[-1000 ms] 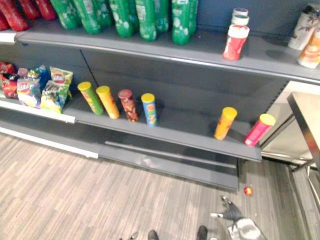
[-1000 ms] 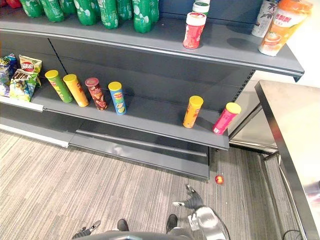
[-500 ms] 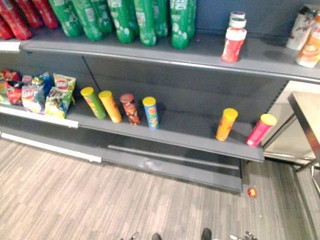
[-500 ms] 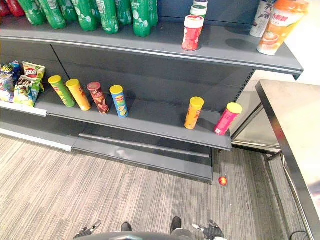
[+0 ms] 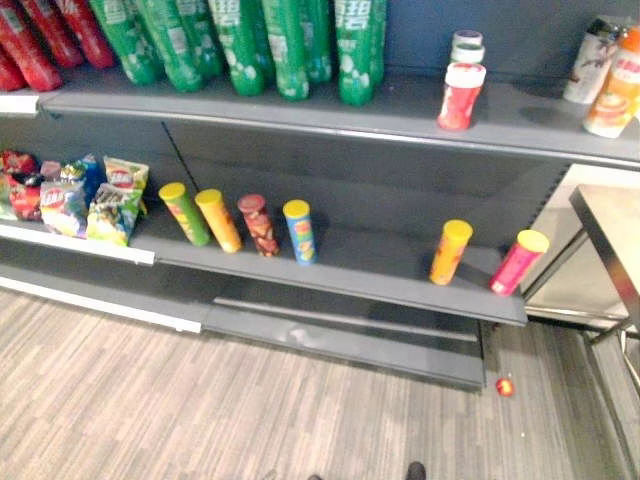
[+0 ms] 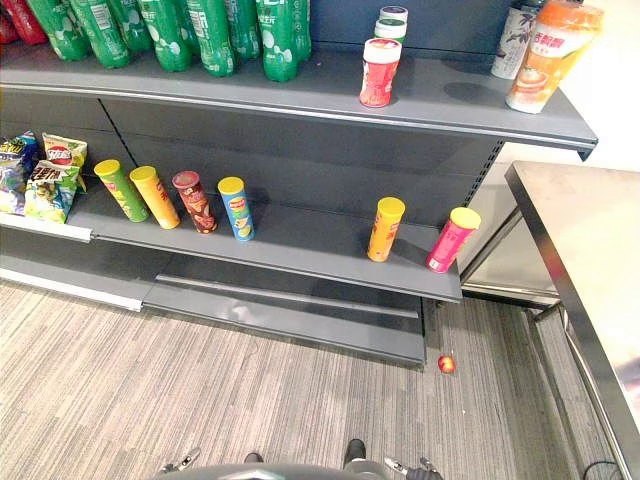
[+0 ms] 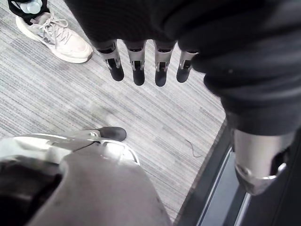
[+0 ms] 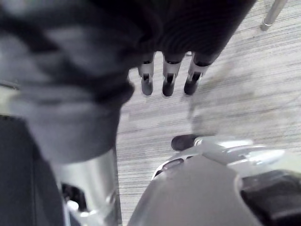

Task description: Put the gum and the chips on the shelf.

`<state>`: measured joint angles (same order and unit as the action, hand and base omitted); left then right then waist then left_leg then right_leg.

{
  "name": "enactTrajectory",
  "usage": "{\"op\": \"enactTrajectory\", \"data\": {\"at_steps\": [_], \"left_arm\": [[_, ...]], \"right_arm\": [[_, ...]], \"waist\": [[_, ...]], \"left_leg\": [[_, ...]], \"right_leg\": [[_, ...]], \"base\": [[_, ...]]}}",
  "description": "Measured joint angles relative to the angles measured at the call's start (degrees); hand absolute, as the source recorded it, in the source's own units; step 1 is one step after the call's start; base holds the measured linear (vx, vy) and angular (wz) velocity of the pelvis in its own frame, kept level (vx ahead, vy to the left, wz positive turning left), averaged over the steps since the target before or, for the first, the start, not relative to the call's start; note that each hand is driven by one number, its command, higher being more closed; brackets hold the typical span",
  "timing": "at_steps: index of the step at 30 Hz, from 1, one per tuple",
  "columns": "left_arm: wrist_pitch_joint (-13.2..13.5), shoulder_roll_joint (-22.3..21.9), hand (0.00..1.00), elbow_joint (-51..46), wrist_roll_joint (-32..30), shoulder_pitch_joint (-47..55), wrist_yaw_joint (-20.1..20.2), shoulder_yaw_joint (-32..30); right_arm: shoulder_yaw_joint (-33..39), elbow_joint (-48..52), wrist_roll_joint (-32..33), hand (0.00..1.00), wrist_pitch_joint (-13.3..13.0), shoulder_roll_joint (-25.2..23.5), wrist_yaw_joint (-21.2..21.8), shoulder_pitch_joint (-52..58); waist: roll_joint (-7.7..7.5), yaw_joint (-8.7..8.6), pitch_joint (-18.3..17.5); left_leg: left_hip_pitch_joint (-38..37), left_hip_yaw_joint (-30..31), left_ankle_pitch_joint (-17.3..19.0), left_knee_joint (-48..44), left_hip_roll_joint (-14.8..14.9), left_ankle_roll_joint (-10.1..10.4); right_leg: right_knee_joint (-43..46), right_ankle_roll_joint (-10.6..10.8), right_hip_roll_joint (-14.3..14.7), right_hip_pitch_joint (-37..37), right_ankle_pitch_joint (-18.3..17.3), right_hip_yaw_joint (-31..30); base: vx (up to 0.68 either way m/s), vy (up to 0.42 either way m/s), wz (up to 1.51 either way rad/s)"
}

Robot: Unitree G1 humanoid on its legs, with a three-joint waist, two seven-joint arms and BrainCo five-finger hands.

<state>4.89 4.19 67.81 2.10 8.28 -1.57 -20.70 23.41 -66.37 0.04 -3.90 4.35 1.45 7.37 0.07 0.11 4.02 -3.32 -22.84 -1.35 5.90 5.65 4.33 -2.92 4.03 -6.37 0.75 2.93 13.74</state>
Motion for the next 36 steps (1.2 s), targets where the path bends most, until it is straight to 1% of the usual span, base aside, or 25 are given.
{"op": "enactTrajectory", "data": {"at_steps": [6,10,11,13,14,15,16,17,18,19,20,21,22,23,24,25,27,28,29,30,32,33,34,35,36], "left_arm": [[0.0,0.11,0.0,0.02,0.13,0.0,0.18,0.02],[-0.01,0.34,0.0,0.0,0.67,-0.09,0.19,0.11],[-0.01,0.61,0.0,-0.07,2.3,-0.54,0.25,0.33],[-0.02,0.55,0.0,-0.06,4.57,-1.39,0.25,0.76],[-0.04,0.5,0.0,-0.05,5.58,-1.84,0.37,0.89],[-0.05,0.49,0.0,0.0,6.22,-1.75,0.53,0.96],[-0.05,0.5,0.0,-0.01,6.69,-1.84,0.74,0.95],[-0.06,0.48,0.0,-0.1,6.64,-1.9,0.77,0.66],[-0.06,0.4,0.0,-0.32,6.63,-2.03,0.75,0.37],[-0.04,0.29,0.0,-0.7,6.59,-2.05,0.74,-0.06],[-0.02,-0.28,0.0,-0.85,6.59,-2.38,0.74,-0.44],[0.01,-0.4,0.0,-1.64,6.59,-2.47,0.67,-0.71],[0.11,-0.51,0.0,-2.96,6.57,-2.68,0.7,-1.05],[0.1,-0.51,0.0,-2.96,6.57,-2.73,0.71,-1.09],[0.09,-0.46,0.0,-2.97,6.57,-2.53,0.73,-1.1],[0.09,-0.23,0.0,-2.92,6.57,-2.44,0.77,-0.88],[0.11,0.14,0.0,-2.92,6.58,-2.43,0.88,0.35],[0.13,0.43,0.0,-2.91,6.64,-2.45,1.25,1.33],[0.2,0.79,0.0,-2.92,6.65,-2.46,1.75,1.86],[0.22,1.05,0.0,-2.91,6.65,-2.46,1.89,2.1],[0.19,1.63,0.0,-2.76,6.72,-2.62,1.97,2.93],[0.19,1.74,0.0,-2.69,6.69,-2.64,1.95,3.41],[0.23,1.85,0.0,-2.35,6.68,-2.9,1.92,4.1],[0.1,1.61,0.0,-1.5,6.65,-3.43,1.93,4.82],[0.03,1.4,0.0,-1.16,6.65,-3.5,1.93,5.09]], "right_arm": [[0.87,-0.28,0.01,0.0,0.0,-0.34,-0.14,-0.12],[1.06,-0.56,0.03,0.0,0.0,-0.38,-0.86,-0.18],[1.4,-0.54,0.06,0.0,-0.02,-0.39,-0.99,-0.67],[3.51,-0.4,0.16,0.0,-0.04,-0.33,-1.05,-1.03],[5.11,-0.26,0.81,0.0,-0.04,-0.42,-1.03,-0.86],[5.97,-0.24,1.32,0.0,-0.04,-0.52,-1.04,-0.75],[7.73,0.53,2.24,0.0,-0.09,-1.01,-0.99,-0.23],[8.39,1.5,2.82,0.0,-0.13,-1.58,-1.0,0.18],[8.38,2.53,2.83,0.0,-0.12,-1.87,-0.99,0.56],[8.38,3.63,2.84,0.0,-0.12,-2.45,-0.99,0.95],[8.47,4.87,2.97,0.0,-0.1,-2.96,-0.99,1.3],[8.47,5.05,3.29,0.0,0.11,-3.65,-0.92,1.39],[8.75,4.95,3.74,0.0,0.45,-4.41,-0.97,1.79],[8.87,4.8,3.89,0.0,0.56,-4.48,-1.18,2.22],[8.73,4.75,3.93,0.0,0.64,-4.33,-1.29,3.1],[8.28,4.61,3.91,0.0,0.63,-4.13,-1.36,3.34],[7.57,3.56,3.89,0.0,0.6,-3.39,-1.63,2.91],[7.22,2.21,3.81,0.0,0.7,-2.6,-1.71,2.32],[7.08,1.5,3.76,0.0,0.71,-2.46,-1.73,1.7],[7.05,1.01,3.77,0.0,0.71,-2.51,-1.77,1.24],[6.49,0.21,3.76,0.0,0.67,-2.49,-1.78,-0.75],[6.18,0.21,3.77,0.0,0.66,-2.47,-1.8,-1.12],[5.29,0.22,3.77,0.0,0.64,-2.13,-1.8,-1.92],[5.32,0.31,3.76,0.0,0.6,-1.63,-1.81,-2.35],[5.34,0.25,3.76,0.0,0.64,-1.27,-1.78,-2.25]], "waist": [[-0.18,0.01,0.03],[-1.01,-0.04,0.64],[-1.2,-0.32,1.84],[-1.02,-0.48,3.85],[-0.79,-1.01,4.74],[-0.72,-1.26,4.89],[-0.71,-1.51,5.37],[-0.7,-1.6,5.42],[-0.55,-1.5,5.58],[-0.47,-1.52,5.6],[0.9,-1.36,5.87],[0.59,-1.29,6.89],[0.32,-1.15,8.02],[0.64,-1.12,8.23],[0.45,-1.12,7.9],[0.32,-1.05,7.83],[0.21,-1.11,7.77],[0.05,-1.06,7.64],[-0.61,-1.01,7.18],[-0.92,-1.0,7.06],[-2.19,-0.63,6.56],[-2.17,-0.63,6.57],[-1.53,-0.72,6.82],[-0.75,-1.47,7.08],[-0.16,-1.52,6.89]], "left_leg": [[-0.57,-0.08,0.5,0.0,-0.37,-0.07],[-1.21,-0.02,1.24,-0.75,-0.46,-0.24],[0.34,0.19,3.58,-5.37,0.05,-0.56],[3.03,0.52,7.94,-14.07,1.4,-1.28],[4.25,0.95,10.62,-18.88,2.09,-1.69],[4.78,0.94,11.61,-20.59,2.29,-1.95],[5.49,-0.16,13.22,-23.17,2.61,-2.43],[6.6,-2.18,14.78,-25.27,3.05,-3.12],[7.98,-3.96,16.37,-26.99,3.81,-3.74],[9.14,-5.98,17.58,-28.27,4.52,-4.6],[9.43,-8.52,17.96,-28.53,5.72,-5.34],[9.43,-10.84,18.0,-28.35,6.18,-5.42],[8.54,-13.75,17.9,-28.03,6.81,-5.37],[8.15,-15.19,17.9,-27.86,7.35,-5.42],[7.47,-18.02,17.19,-26.78,7.85,-6.13],[6.26,-20.81,15.93,-24.71,7.82,-6.15],[4.76,-24.09,13.94,-20.94,7.14,-5.85],[3.96,-26.4,12.28,-18.0,6.3,-5.63],[3.76,-28.55,10.82,-15.7,5.4,-5.43],[3.78,-29.44,10.29,-14.98,5.04,-5.36],[3.81,-33.22,8.72,-13.79,4.25,-4.75],[3.76,-33.86,8.32,-13.59,3.97,-4.68],[3.6,-34.97,7.37,-13.15,3.81,-4.78],[3.21,-34.83,5.82,-11.92,3.97,-4.49],[2.85,-34.82,5.17,-11.6,4.13,-4.32]], "right_leg": [[0.02,0.55,-0.31,-0.15,0.16,-0.17],[0.54,1.14,-0.59,-1.12,-0.48,0.01],[3.16,1.32,-1.37,-0.57,-1.6,0.21],[9.52,1.7,-2.63,1.19,-4.39,0.08],[12.27,2.17,-3.15,1.85,-5.58,-0.06],[12.89,2.4,-3.39,2.18,-5.74,-0.23],[13.32,2.76,-3.66,2.8,-5.53,-1.26],[13.73,3.99,-3.68,4.24,-4.49,-3.35],[14.14,4.27,-3.43,6.22,-2.79,-4.85],[13.47,4.44,-3.08,8.13,-0.28,-5.56],[11.2,4.11,-2.52,9.11,2.75,-5.36],[11.77,2.76,-3.41,9.82,2.44,-1.4],[14.99,0.19,-5.57,10.11,0.72,4.47],[16.5,-0.72,-6.61,10.02,0.09,6.92],[19.55,-1.61,-8.38,9.75,-0.76,10.26],[22.54,-2.29,-9.78,8.88,-1.42,11.93],[25.35,-2.7,-10.99,7.43,-1.72,13.02],[26.05,-2.69,-11.7,5.97,-1.73,14.02],[24.95,-2.5,-12.22,4.57,-1.63,15.22],[23.57,-1.88,-12.32,3.77,-1.49,15.97],[15.41,0.68,-11.69,1.48,-3.3,19.46],[13.9,1.25,-11.63,0.98,-4.2,20.37],[11.76,2.81,-11.14,0.58,-5.56,20.76],[10.96,2.51,-10.13,0.13,-5.75,21.0],[10.74,2.4,-9.65,-0.14,-5.98,21.02]], "base": [[0.04,0.01,-0.01],[0.02,0.006,0.02],[0.03,0.04,0.1],[-0.01,0.051,0.11],[-0.05,0.07,0.05],[-0.06,0.122,-0.13],[-0.07,0.167,-0.5],[-0.09,0.222,-0.83],[-0.16,0.263,-1.09],[-0.22,0.288,-1.18],[-0.22,0.258,-1.22],[-0.21,0.285,-1.37],[-0.14,0.236,-1.19],[-0.1,0.288,-1.34],[-0.04,0.241,-1.27],[-0.03,0.217,-1.29],[-0.07,0.133,-1.02],[-0.11,0.065,-1.08],[-0.1,-0.001,-0.9],[-0.1,-0.084,-0.87],[-0.09,-0.175,-0.76],[-0.09,-0.24,-0.56],[-0.09,-0.273,-0.3],[-0.09,-0.257,-0.19],[-0.06,-0.185,-0.04]]}}
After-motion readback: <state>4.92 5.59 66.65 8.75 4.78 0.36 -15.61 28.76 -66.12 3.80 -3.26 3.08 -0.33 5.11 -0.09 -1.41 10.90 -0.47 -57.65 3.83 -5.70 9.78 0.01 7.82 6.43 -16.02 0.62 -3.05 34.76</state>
